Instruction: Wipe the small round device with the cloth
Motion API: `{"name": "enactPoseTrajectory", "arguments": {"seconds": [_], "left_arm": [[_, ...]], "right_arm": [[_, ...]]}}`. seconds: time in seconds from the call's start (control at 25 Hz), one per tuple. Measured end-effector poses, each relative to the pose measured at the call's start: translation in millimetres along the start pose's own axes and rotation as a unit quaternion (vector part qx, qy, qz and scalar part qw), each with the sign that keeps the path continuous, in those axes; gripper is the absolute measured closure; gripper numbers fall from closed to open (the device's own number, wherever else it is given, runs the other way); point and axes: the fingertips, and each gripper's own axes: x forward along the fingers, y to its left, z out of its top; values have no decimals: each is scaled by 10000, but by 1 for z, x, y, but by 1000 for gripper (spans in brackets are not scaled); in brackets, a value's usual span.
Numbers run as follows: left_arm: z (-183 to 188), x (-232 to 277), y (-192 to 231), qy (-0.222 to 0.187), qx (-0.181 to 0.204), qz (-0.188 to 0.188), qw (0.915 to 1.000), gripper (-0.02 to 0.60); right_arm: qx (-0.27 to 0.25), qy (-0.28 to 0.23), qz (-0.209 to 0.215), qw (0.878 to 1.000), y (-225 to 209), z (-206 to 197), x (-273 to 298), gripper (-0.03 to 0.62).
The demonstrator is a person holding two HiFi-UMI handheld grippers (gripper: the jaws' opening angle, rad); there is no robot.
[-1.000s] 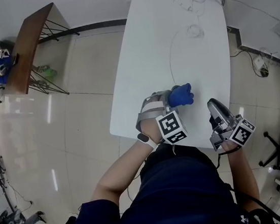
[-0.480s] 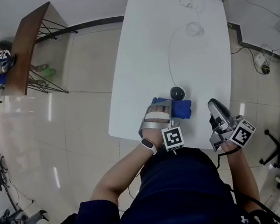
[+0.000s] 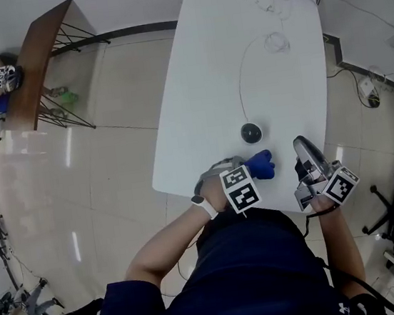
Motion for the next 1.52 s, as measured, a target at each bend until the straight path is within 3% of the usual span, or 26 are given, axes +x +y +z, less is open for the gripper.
{"name": "enactPoseTrajectory", "arguments": {"seconds": [0.04,0.08,0.16,0.2,0.32,0.36,0.4,0.52,0.56,0.6,0.68,0.88,1.04,1.24,1.4,1.52], "left_arm": [[20,-13,-5,-643,-681,-406,9948,420],[39,-27,-4,-1275,-1358,-706,9800,420],[69,-52,12,-2256,-2427,-974,9385,420],[77,-58,22,-2577,-2747,-972,9212,420],[87,-62,46,-3146,-3292,-950,8852,420],[88,-61,51,-3305,-3518,-1041,8696,420],[89,-59,55,-3479,-3790,-1187,8492,420],[83,-61,64,-4061,-4556,-1608,7756,420],[78,-63,69,-4227,-4724,-1613,7564,420],[73,-65,73,-4361,-4847,-1604,7410,420],[64,-64,78,-4537,-5015,-1655,7178,420],[49,-55,81,-4727,-5170,-1948,6865,420],[48,-56,72,-4912,-5169,-2524,6540,420],[37,-58,71,-5169,-5055,-2793,6319,420],[30,-54,63,-5102,-4983,-2995,6338,420],[25,-44,59,-4977,-5063,-3178,6284,420]], "right_arm": [[-2,9,26,10000,0,0,0,503],[4,21,62,10000,0,-1,1,503],[34,45,125,9999,1,-3,1,505],[24,59,118,9999,3,-4,1,505],[11,97,124,9999,6,-4,0,505],[18,104,132,9999,7,-5,-1,504],[11,105,120,9999,6,-5,-2,503],[15,88,37,10000,5,-7,-8,505],[14,77,-2,10000,5,-6,-10,505],[23,72,-26,10000,4,-6,-11,505],[72,86,-19,9999,1,-7,-11,507],[171,155,1,9997,-7,-8,-1,507],[178,161,52,9997,-2,-6,6,507],[151,179,-35,9997,-5,-6,5,507],[164,168,-88,9997,-10,-5,3,507],[180,117,-125,9997,-13,-2,4,507]]}}
